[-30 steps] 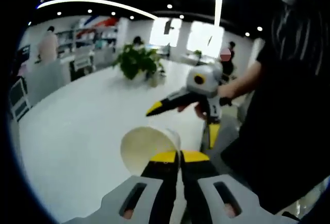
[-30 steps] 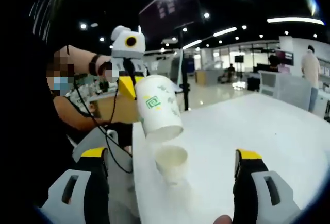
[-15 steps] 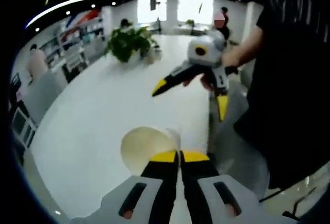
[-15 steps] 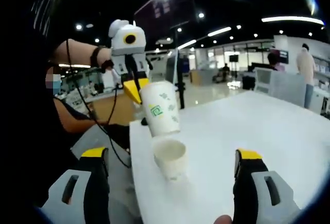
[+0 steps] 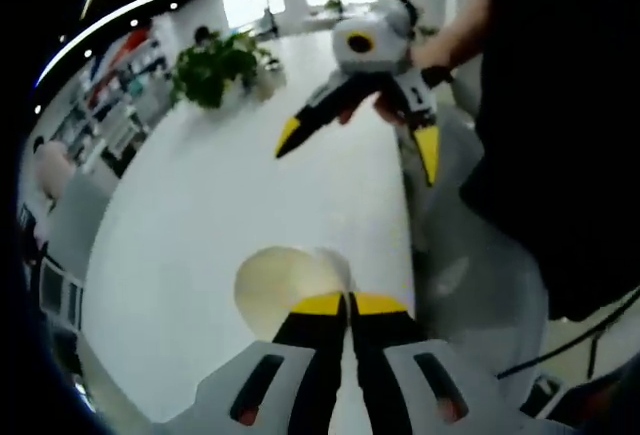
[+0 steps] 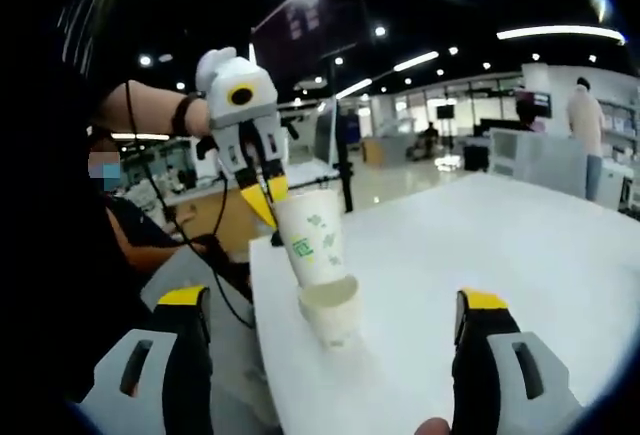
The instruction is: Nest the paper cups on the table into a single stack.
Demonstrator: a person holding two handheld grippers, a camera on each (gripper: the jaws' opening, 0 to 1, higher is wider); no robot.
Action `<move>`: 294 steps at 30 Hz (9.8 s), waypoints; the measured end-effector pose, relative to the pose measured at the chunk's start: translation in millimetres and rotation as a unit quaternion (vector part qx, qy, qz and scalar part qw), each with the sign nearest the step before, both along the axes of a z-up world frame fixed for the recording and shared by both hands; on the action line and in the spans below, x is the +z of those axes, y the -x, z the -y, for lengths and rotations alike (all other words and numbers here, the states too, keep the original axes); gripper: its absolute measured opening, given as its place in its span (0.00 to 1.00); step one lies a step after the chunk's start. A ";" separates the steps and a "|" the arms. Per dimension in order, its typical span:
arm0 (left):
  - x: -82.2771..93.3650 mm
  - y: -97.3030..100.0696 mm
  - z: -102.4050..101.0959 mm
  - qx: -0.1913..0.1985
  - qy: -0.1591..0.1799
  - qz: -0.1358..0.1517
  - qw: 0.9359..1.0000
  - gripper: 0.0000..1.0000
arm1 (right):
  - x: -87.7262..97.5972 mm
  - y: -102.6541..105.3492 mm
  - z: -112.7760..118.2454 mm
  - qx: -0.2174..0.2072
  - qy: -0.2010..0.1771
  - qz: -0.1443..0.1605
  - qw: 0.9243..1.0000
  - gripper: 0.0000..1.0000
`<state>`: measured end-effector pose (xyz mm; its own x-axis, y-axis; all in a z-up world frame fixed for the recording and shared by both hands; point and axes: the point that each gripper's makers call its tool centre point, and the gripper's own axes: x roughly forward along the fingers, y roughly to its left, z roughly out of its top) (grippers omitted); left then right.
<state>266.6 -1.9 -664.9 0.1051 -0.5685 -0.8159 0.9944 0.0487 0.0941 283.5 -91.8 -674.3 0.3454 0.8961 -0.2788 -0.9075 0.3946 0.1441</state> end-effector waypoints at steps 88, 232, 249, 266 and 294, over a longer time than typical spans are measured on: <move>-67.5 -2.6 3.0 -0.056 -0.099 0.021 0.993 0.06 | -11.7 3.8 11.9 -0.033 -0.008 -0.041 0.999 0.95; -121.4 -49.3 19.4 0.186 0.245 -0.086 0.948 0.72 | -169.4 -26.1 -100.6 0.076 0.065 0.054 0.993 0.34; -110.9 -56.9 23.0 0.172 0.257 -0.099 0.946 0.57 | -160.5 -34.8 -96.7 0.080 0.076 0.059 0.992 0.33; -69.5 -148.2 38.6 0.119 0.248 -0.075 0.959 0.56 | -118.4 -135.2 -75.8 0.054 0.093 0.112 0.988 0.33; -91.5 -288.2 63.9 0.100 0.250 -0.041 0.962 0.55 | -144.2 -281.0 -55.2 -0.012 0.106 0.109 0.988 0.33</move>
<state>554.8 -65.8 -756.4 0.2006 -0.8667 -0.4567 0.9633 0.2595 -0.0692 564.5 -36.6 -818.5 0.4376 0.8164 -0.3768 -0.8982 0.4161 -0.1415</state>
